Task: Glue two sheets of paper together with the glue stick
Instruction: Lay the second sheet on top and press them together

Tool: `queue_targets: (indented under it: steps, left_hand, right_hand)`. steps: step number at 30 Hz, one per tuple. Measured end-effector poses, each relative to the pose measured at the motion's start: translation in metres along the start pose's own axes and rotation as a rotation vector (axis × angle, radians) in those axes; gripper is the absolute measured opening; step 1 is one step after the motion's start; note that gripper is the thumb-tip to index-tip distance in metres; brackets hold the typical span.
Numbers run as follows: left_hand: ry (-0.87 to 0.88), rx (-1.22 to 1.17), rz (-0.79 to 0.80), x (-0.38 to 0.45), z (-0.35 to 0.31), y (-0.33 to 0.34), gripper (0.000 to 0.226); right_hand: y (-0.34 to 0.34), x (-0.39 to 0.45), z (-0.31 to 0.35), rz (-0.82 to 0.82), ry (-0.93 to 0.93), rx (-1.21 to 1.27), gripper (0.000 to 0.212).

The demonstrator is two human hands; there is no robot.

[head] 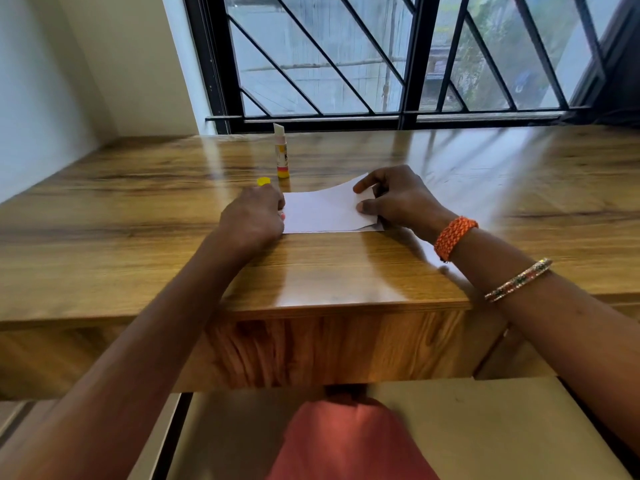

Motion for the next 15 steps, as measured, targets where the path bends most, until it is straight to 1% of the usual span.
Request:
queue_targets:
  steps: [5,9,15]
  left_hand:
    - [0.008,-0.010,-0.006,-0.0008,0.0003,0.0015,0.029]
    - [0.019,0.002,-0.015,-0.0034,-0.0007,0.0025,0.026]
    - [0.043,0.050,-0.035,-0.0089,-0.0033,0.0056,0.024]
  right_hand:
    - [-0.0004,0.0007,-0.0018,0.007,-0.003,-0.011,0.033]
    - [-0.0006,0.0015,-0.0010,-0.010,-0.027,-0.066,0.033]
    - [-0.0018,0.0039,-0.0059,-0.030,-0.018,-0.075,0.032]
Point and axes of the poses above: each hand's wrist, its own x-axis towards the middle knuckle, its own y-axis out of the palm, z = x × y, the point moved 2 cm from there along x, towards the middle knuckle, and after that the axes turned 4 degrees about z, right-handed, at the moved point
